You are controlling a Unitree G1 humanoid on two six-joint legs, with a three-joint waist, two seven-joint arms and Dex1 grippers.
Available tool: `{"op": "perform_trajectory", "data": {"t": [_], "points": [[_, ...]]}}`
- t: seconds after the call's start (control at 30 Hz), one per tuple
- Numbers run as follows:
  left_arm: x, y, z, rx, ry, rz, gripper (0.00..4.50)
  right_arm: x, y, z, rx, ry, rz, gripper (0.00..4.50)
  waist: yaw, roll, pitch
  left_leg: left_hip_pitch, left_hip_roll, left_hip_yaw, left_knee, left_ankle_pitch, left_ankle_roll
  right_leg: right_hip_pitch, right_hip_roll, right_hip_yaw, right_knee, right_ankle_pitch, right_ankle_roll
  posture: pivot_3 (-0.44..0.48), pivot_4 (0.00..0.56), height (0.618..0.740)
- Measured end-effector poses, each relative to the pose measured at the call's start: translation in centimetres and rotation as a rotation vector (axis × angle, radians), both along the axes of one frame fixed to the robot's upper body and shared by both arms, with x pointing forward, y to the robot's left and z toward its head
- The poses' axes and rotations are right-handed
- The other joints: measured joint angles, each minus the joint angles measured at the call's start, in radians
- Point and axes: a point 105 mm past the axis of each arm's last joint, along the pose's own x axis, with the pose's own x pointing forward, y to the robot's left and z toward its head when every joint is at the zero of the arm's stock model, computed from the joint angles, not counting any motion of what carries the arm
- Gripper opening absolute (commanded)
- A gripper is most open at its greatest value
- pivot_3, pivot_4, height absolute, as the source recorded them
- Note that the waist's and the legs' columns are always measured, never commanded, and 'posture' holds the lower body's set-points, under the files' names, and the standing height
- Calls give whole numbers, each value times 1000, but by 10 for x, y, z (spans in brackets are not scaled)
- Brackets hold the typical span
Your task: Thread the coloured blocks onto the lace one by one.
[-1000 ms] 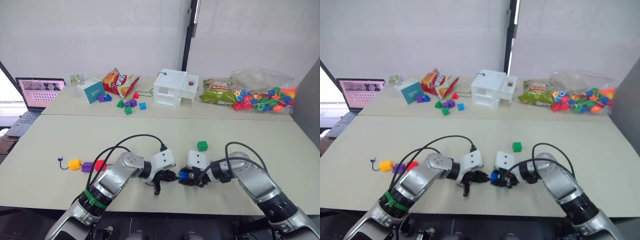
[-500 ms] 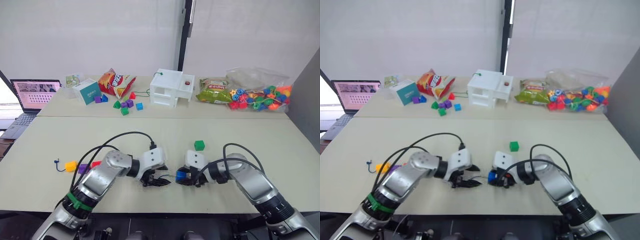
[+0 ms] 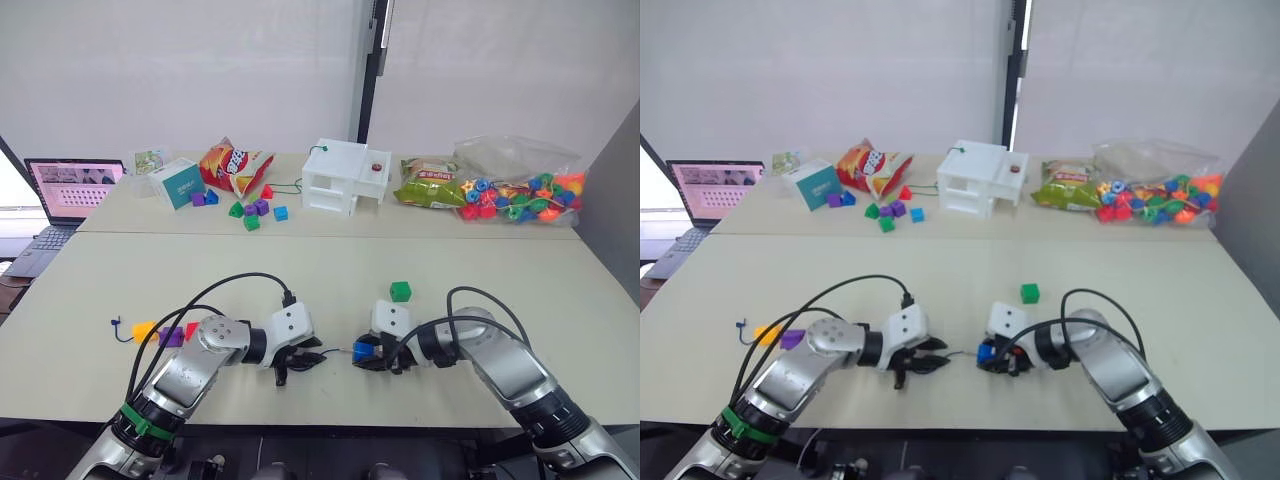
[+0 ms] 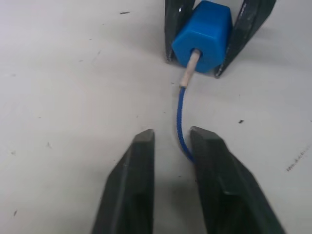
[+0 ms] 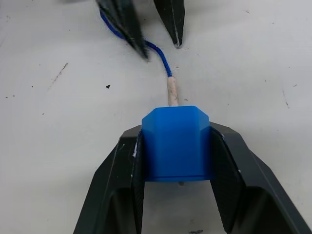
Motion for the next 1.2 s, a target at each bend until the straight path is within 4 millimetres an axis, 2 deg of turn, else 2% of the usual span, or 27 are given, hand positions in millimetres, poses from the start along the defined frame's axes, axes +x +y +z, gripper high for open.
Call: {"op": "perform_trajectory", "data": {"t": [0.03,0.3,0.63,0.9,1.0,1.07,1.2], "points": [[0,-1,-1,-2,3,-3,0,0,0,0,0,0,0,1311,0,0,0,0,0,0,0,0,0,0,0,0,0,0,0,0,150,740],[1,-11,-1,-14,-12,-32,0,0,-2,0,-7,0,-4,1311,7,0,0,0,0,0,0,0,0,0,-1,0,0,0,0,0,150,740],[3,-44,0,-23,-16,-124,0,0,-1,1,-8,-4,-16,1311,9,0,0,-1,-1,0,0,0,0,-1,0,0,0,0,0,0,150,740],[7,-46,1,-22,-30,-127,0,0,-1,1,-11,-4,-20,1310,9,0,0,-1,-1,0,0,0,0,0,0,0,0,0,0,0,150,740],[8,-43,1,-20,-31,-114,878,-1,-1,1,-12,-6,-22,1311,9,0,0,-1,-1,0,0,0,0,0,0,0,0,0,0,0,150,740],[8,-39,2,-15,-28,-112,1527,-1,0,1,-4,-8,-34,2391,8,0,0,-1,0,0,0,0,0,-1,0,0,0,0,0,0,150,740],[2,-37,5,-8,-33,-143,2857,3,-4,3,6,-6,-83,3714,8,0,0,-2,0,0,0,0,0,-2,0,0,0,0,0,0,150,740]]}}
